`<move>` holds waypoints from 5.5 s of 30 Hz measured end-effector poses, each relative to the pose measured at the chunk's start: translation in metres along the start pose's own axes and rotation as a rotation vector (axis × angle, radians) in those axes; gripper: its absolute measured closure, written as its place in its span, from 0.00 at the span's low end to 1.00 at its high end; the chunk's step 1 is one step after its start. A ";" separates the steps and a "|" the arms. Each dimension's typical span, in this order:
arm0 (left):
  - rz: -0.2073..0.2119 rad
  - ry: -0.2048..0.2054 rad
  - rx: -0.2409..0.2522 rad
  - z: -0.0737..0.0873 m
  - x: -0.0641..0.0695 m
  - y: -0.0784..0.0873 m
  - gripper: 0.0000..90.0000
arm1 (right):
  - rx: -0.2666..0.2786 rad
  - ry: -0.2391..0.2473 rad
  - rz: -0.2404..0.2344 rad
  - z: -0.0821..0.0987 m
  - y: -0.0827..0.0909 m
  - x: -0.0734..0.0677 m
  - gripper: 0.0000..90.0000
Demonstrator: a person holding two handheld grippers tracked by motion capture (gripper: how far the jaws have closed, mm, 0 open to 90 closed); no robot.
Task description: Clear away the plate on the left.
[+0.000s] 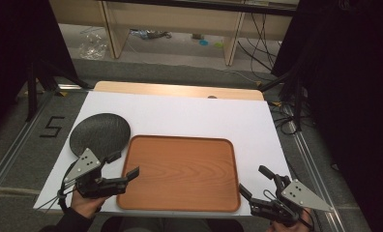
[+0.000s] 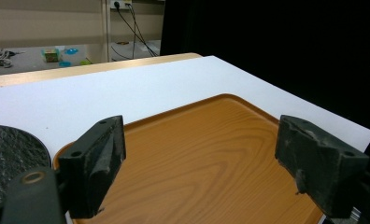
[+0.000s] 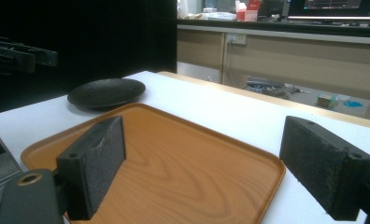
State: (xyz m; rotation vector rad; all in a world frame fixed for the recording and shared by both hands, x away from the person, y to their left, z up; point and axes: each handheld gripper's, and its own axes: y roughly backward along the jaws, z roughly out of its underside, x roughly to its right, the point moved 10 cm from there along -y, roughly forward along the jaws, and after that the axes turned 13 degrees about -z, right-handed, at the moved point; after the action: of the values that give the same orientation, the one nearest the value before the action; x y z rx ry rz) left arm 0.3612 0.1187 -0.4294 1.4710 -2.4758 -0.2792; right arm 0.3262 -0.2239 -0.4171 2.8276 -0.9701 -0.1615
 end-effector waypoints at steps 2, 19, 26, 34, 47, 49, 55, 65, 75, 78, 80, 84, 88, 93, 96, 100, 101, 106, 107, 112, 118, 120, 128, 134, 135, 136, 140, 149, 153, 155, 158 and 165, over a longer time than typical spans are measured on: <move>-0.002 0.001 -0.001 0.000 0.000 0.000 0.18 | -0.006 -0.002 0.004 0.001 0.000 0.000 0.17; -0.034 0.013 -0.028 0.003 -0.012 -0.004 0.18 | -0.015 0.014 -0.010 0.001 0.000 0.000 0.17; -0.068 0.042 -0.023 0.001 -0.023 -0.004 0.18 | -0.016 0.014 -0.010 0.001 0.000 0.000 0.17; -0.107 0.107 -0.040 0.002 -0.043 -0.006 0.18 | 0.014 0.021 -0.012 -0.002 -0.001 0.000 0.17; -0.171 0.214 -0.079 0.008 -0.075 -0.009 0.18 | -0.008 -0.010 0.003 0.000 0.001 -0.001 0.17; -0.177 0.220 -0.085 0.008 -0.078 -0.009 0.18 | -0.006 -0.010 0.003 0.000 0.001 -0.001 0.17; -0.204 0.243 -0.100 0.011 -0.089 -0.010 0.18 | -0.009 -0.009 -0.001 0.000 0.001 -0.002 0.17; -0.302 0.294 -0.163 0.019 -0.113 -0.012 0.19 | -0.007 -0.010 -0.003 0.000 0.001 -0.002 0.17; -0.391 0.485 -0.250 0.039 -0.162 -0.011 0.20 | -0.006 -0.006 -0.004 0.000 0.000 -0.002 0.17; -0.410 0.518 -0.264 0.044 -0.174 -0.011 0.22 | -0.006 -0.011 -0.007 0.000 0.000 -0.003 0.17; -0.392 0.574 -0.252 0.046 -0.179 -0.014 0.22 | -0.009 -0.017 -0.016 0.000 0.000 -0.003 0.17; -0.397 0.628 -0.261 0.050 -0.188 -0.016 0.23 | -0.023 -0.013 -0.015 0.001 0.001 -0.003 0.17; -0.404 0.676 -0.268 0.054 -0.195 -0.014 0.25 | 0.001 -0.007 0.001 -0.001 0.000 -0.002 0.17; -0.417 0.700 -0.271 0.057 -0.203 -0.012 0.26 | -0.032 -0.015 -0.018 0.002 0.002 -0.003 0.17; -0.423 0.722 -0.282 0.059 -0.205 -0.012 0.27 | -0.028 -0.012 -0.014 0.001 0.002 -0.003 0.17; -0.409 0.756 -0.291 0.062 -0.207 -0.013 0.28 | -0.011 -0.007 -0.010 0.000 0.001 -0.002 0.17; -0.405 0.765 -0.302 0.063 -0.207 -0.013 0.28 | -0.011 -0.007 -0.010 0.000 0.001 -0.003 0.17; -0.394 0.789 -0.317 0.066 -0.209 -0.012 0.30 | -0.035 -0.013 -0.013 0.002 0.002 -0.003 0.17; -0.397 0.790 -0.320 0.067 -0.209 -0.012 0.30 | -0.035 -0.013 -0.013 0.002 0.002 -0.003 0.17; -0.416 0.802 -0.331 0.071 -0.213 -0.011 0.32 | -0.027 -0.012 -0.014 0.001 0.002 -0.003 0.17; -0.408 0.868 -0.345 0.078 -0.216 -0.013 0.35 | -0.029 -0.011 -0.015 0.001 0.002 -0.003 0.17; -0.401 0.895 -0.350 0.080 -0.216 -0.015 0.36 | -0.022 0.005 -0.018 0.000 0.001 -0.002 0.17; -0.401 0.941 -0.347 0.083 -0.219 -0.018 0.39 | -0.035 -0.012 -0.013 0.002 0.002 -0.003 0.17; -0.413 0.945 -0.356 0.086 -0.224 -0.021 0.41 | -0.003 -0.002 -0.026 -0.001 0.001 -0.002 0.17; -0.407 0.951 -0.355 0.087 -0.224 -0.022 0.42 | -0.025 -0.013 -0.016 0.001 0.002 -0.002 0.17; -0.410 0.953 -0.359 0.088 -0.225 -0.022 0.42 | -0.036 -0.011 -0.014 0.002 0.002 -0.002 0.17; -0.402 0.974 -0.354 0.089 -0.227 -0.027 0.44 | -0.032 -0.011 -0.020 0.001 0.002 -0.003 0.17; -0.367 1.007 -0.364 0.092 -0.230 -0.037 0.47 | -0.014 -0.007 -0.020 0.000 0.001 -0.002 0.17; -0.365 1.029 -0.353 0.093 -0.234 -0.039 0.49 | -0.022 -0.010 -0.024 0.001 0.001 -0.003 0.17; -0.363 1.031 -0.351 0.093 -0.235 -0.040 0.50 | -0.019 -0.012 -0.034 0.001 0.000 -0.004 0.17; -0.374 1.044 -0.346 0.095 -0.237 -0.039 0.53 | -0.009 -0.010 -0.034 0.000 -0.001 -0.004 0.17; -0.437 1.099 -0.350 0.104 -0.241 -0.036 0.82 | -0.019 -0.007 -0.027 0.000 0.000 -0.003 0.17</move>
State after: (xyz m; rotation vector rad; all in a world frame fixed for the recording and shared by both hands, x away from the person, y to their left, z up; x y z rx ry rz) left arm 0.4698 0.3178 -0.5664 1.4240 -1.1807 0.0392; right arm 0.3239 -0.2221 -0.4174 2.8259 -0.9278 -0.1826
